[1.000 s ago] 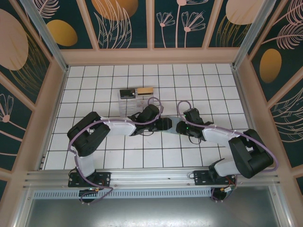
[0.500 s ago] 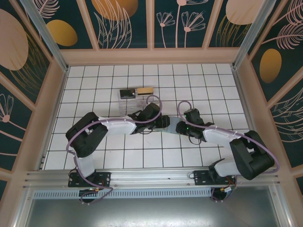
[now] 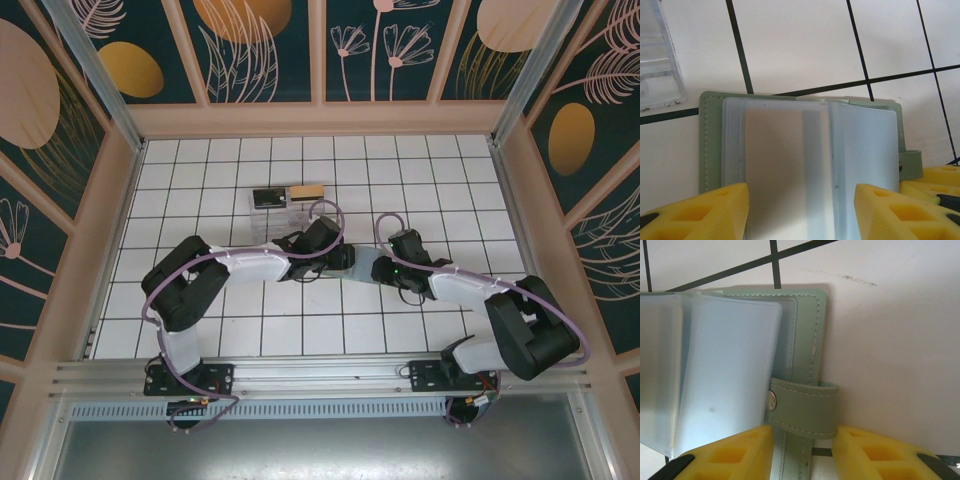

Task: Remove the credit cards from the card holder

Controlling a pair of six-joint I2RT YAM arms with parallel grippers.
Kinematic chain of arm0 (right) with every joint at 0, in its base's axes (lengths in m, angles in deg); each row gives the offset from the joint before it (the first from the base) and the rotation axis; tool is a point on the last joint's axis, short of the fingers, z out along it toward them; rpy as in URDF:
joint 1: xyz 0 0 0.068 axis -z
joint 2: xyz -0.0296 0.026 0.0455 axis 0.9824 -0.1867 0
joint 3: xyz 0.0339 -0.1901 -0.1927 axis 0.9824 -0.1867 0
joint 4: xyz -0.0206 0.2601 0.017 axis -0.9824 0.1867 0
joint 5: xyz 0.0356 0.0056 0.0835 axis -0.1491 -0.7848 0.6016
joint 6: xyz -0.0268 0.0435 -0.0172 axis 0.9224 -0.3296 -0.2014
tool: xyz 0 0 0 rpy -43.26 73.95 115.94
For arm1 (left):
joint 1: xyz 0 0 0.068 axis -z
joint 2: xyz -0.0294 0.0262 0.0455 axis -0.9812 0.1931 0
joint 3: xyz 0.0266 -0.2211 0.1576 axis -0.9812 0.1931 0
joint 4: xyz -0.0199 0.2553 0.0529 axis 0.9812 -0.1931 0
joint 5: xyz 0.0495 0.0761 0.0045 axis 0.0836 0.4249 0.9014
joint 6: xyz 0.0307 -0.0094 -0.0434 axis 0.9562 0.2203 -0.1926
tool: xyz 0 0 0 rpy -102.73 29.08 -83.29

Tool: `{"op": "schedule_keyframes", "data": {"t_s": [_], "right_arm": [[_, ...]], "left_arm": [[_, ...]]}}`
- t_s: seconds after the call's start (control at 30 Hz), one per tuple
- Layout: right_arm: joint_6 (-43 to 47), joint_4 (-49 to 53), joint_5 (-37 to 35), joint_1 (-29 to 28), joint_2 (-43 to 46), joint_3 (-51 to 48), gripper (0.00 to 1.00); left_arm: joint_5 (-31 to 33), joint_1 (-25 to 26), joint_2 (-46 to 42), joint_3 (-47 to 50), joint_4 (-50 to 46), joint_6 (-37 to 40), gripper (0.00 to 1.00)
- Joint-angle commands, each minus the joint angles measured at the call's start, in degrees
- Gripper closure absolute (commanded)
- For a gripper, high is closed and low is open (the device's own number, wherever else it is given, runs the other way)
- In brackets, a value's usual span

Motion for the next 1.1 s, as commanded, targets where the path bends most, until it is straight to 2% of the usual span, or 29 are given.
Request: {"op": "schedule_keyframes", "data": {"t_s": [0.0,0.27,0.5,0.7,1.07], "right_arm": [[0.3,-3.5,1.3,-0.1,-1.9,-0.9,0.61],[0.3,-3.5,1.4,-0.1,-1.9,-1.0,0.61],[0.1,-4.1,1.8,-0.1,-2.4,-1.1,0.61],[0.0,-4.5,2.2,-0.1,-3.0,-1.0,0.61],[-0.2,-4.5,2.1,-0.1,-2.9,-1.3,0.61]], "left_arm": [[-1.0,-0.1,1.8,-1.3,-0.8,0.8,0.41],[-0.7,-0.1,3.4,-1.9,-2.3,0.4,0.42],[-3.6,0.0,3.7,-1.8,-1.7,0.7,0.41],[-9.2,0.0,3.5,-1.0,1.9,0.8,0.36],[-11.0,0.0,2.8,-0.2,3.7,0.1,0.25]]}}
